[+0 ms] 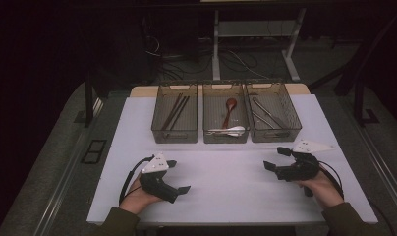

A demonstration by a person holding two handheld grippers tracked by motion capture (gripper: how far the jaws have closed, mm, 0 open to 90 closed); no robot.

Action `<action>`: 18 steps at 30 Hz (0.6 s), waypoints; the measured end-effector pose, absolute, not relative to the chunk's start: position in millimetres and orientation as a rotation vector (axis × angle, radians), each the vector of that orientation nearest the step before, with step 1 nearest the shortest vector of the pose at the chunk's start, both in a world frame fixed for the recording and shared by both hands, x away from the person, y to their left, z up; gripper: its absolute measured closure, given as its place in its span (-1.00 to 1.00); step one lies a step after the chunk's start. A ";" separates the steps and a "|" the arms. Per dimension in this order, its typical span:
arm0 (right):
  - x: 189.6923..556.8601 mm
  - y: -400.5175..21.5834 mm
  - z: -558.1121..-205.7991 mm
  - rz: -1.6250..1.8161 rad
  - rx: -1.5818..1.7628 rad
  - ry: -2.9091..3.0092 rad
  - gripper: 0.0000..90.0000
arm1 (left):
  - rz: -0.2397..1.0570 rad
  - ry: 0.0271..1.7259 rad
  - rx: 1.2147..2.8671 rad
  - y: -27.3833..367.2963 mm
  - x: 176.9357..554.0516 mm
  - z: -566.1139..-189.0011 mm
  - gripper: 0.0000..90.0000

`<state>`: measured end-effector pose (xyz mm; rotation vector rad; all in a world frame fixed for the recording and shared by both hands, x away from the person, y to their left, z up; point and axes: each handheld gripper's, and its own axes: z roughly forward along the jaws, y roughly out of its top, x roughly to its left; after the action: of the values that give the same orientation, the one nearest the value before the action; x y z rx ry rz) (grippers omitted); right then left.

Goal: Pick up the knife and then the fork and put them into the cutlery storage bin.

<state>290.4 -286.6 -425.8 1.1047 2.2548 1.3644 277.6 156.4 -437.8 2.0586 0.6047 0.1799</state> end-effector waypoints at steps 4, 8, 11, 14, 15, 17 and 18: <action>281.5 -287.8 -429.8 1.375 1.108 2.250 -0.58 | 0.180 0.603 2.059 156.3 277.3 -437.6 -1.00; 274.5 -290.3 -432.6 1.380 1.098 2.248 -0.59 | 0.180 0.597 2.063 156.6 277.4 -437.0 -1.00; 269.9 -293.2 -434.8 1.376 1.088 2.241 -0.59 | 0.178 0.594 2.067 156.6 277.2 -436.9 -1.00; 265.5 -296.8 -437.5 1.388 1.091 2.231 -0.59 | 0.174 0.596 2.061 156.1 276.6 -437.1 -1.00; 264.0 -297.9 -438.3 1.386 1.088 2.228 -0.60 | 0.173 0.595 2.063 156.2 276.5 -437.0 -1.00; 261.1 -299.6 -439.7 1.382 1.096 2.227 -0.61 | 0.173 0.595 2.063 156.0 276.6 -437.1 -1.00; 259.9 -300.3 -440.6 1.382 1.097 2.225 -0.61 | 0.173 0.595 2.061 155.8 276.5 -437.2 -1.00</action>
<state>259.9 -300.3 -440.6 1.0972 2.2249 1.3822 276.5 155.8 -437.2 2.0612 0.5949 0.1728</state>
